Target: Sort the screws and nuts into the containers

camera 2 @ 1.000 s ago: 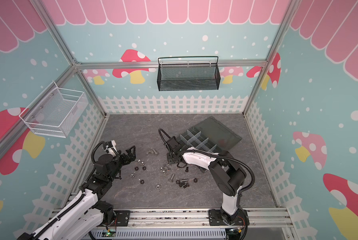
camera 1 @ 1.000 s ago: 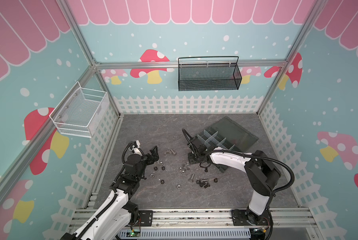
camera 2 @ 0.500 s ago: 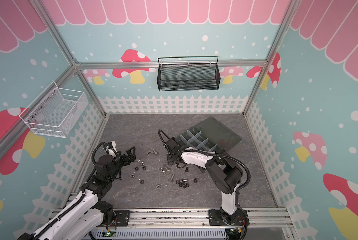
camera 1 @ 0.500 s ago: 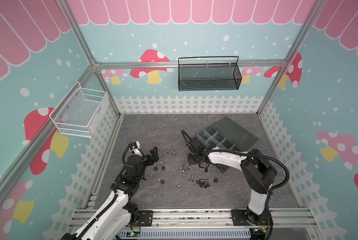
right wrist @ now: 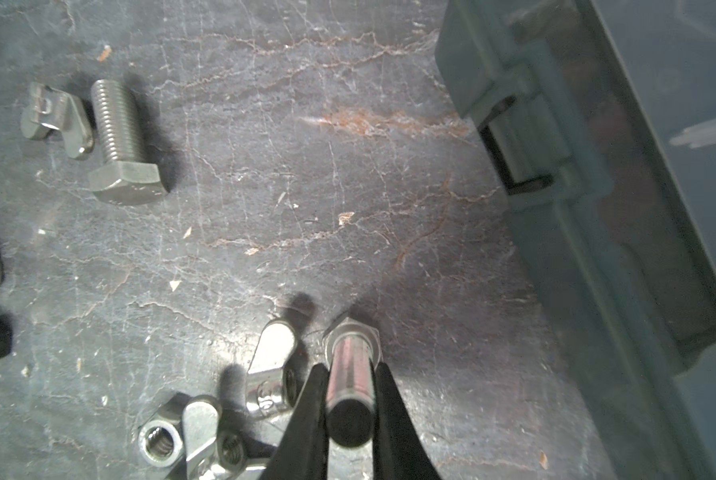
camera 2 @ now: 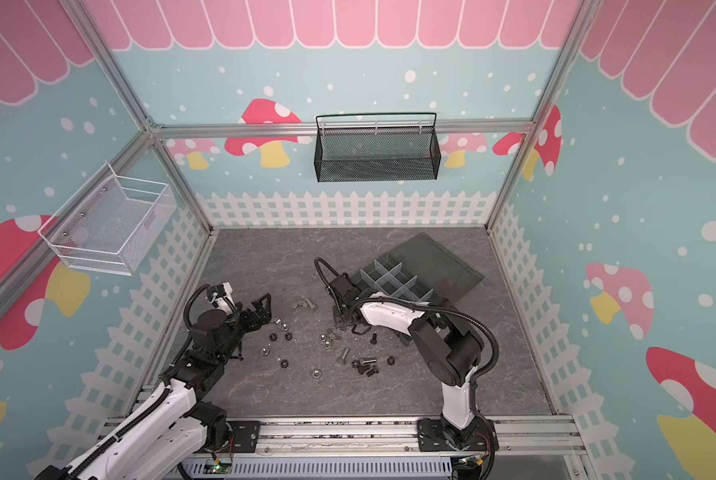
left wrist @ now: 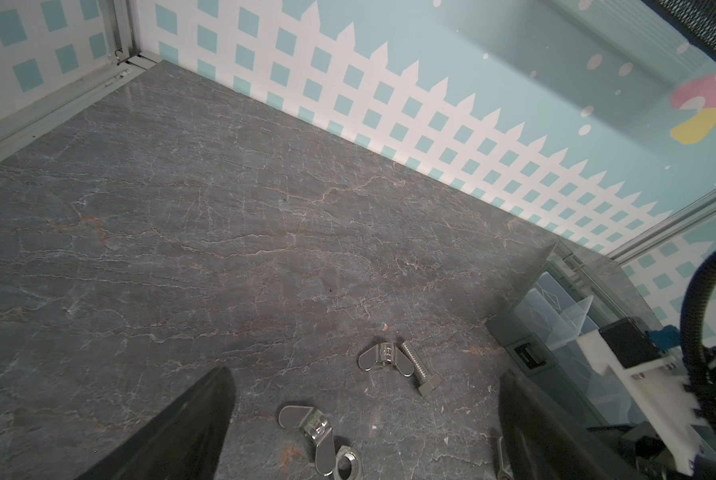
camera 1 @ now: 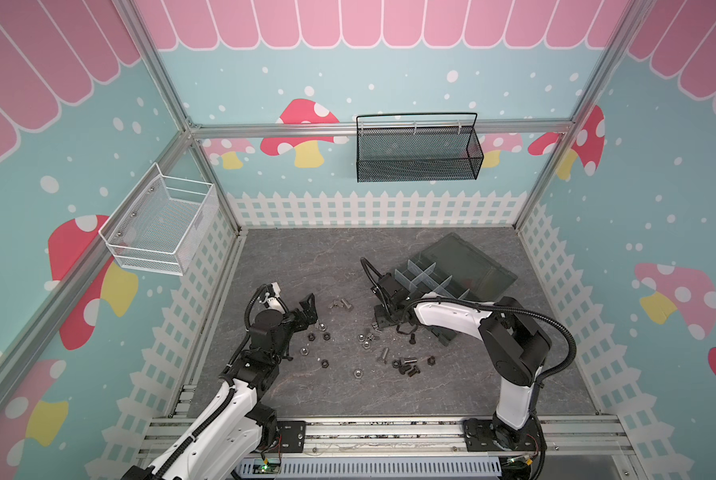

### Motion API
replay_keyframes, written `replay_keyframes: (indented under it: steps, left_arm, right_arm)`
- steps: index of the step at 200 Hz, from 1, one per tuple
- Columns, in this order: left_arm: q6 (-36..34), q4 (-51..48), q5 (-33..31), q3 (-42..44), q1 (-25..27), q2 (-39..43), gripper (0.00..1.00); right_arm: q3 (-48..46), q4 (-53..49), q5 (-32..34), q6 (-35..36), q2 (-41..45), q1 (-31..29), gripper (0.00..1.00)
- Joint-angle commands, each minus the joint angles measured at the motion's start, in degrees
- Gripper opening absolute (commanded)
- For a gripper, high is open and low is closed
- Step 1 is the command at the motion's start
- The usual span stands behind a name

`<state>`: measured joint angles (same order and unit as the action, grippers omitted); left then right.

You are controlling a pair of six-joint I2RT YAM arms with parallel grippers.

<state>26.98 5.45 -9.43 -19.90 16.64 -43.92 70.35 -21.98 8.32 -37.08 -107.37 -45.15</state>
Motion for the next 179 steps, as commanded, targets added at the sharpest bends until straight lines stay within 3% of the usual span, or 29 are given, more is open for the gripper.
replay_keyframes:
  steps: [1, 64, 106, 179]
  left_arm:
    - [0.6, 0.28, 0.1, 0.13, 0.28, 0.15, 1.0]
    - [0.0, -0.84, 0.46, -0.93, 0.23, 0.15, 1.0]
    - [0.01, -0.19, 1.24, -1.08, 0.23, 0.18, 1.0]
    - [-0.35, -0.17, 1.51, -1.63, 0.23, 0.02, 1.0]
  right_arm:
    - [2.27, -3.69, 2.91, 1.14, 2.87, -0.23, 0.0]
    - [6.26, -22.16, 5.68, 2.99, 10.41, 0.21, 0.0]
    - [6.05, -33.85, 8.65, 1.26, 14.97, 3.75, 0.0]
    - [-2.16, -37.96, 11.38, 0.86, 15.49, 10.8, 0.0]
